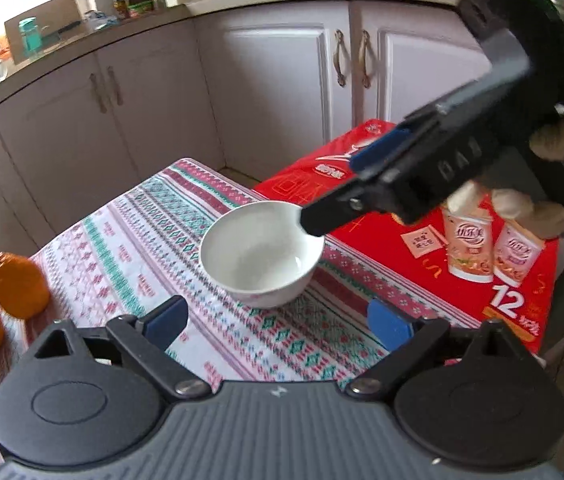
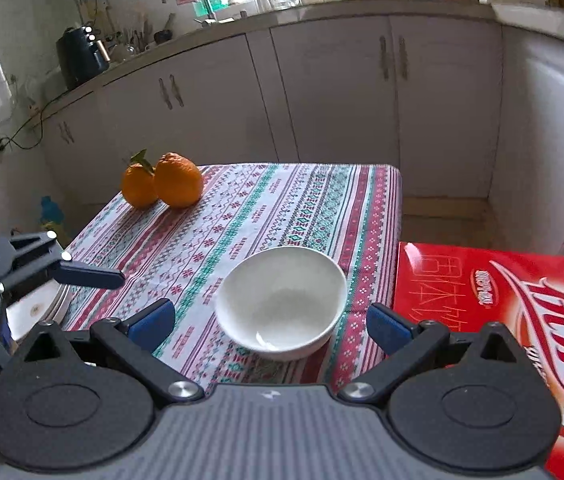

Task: Organize plates and bowls
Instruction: 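Grasp the rim of the white bowl with the right gripper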

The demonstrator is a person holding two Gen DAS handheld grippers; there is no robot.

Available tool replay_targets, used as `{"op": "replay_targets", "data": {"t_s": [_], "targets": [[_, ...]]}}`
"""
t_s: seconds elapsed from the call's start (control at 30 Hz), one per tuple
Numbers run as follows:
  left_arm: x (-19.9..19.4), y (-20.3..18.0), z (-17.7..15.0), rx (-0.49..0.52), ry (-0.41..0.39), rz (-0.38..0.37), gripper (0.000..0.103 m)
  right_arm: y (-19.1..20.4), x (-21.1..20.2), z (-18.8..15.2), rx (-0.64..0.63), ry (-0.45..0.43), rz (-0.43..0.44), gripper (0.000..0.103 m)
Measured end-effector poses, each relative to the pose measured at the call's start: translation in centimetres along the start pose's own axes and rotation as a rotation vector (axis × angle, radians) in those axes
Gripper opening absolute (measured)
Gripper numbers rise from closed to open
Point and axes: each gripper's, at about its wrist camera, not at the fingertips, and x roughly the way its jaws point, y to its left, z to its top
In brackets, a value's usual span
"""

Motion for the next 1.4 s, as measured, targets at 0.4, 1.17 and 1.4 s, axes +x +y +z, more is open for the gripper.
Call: {"op": "replay_targets", "data": {"t_s": [0.4,1.17,1.4], "targets": [[6.4,2.0,1.0,-0.033,0.117,-0.027,0.094,-4.2,7.2,2.9,0.120,0.128,0.119,0.090],[9.0,3.0,1.2,-0.091,0.138,-0.040,0.074,-6.4,9.9,3.8,0.203,0.209,0.174,0.066],[9.1,3.1,1.2,-0.093,0.135,-0.043,0.075,-6.0,10.8,4.2,0.177,0.240,0.164,0.066]]}}
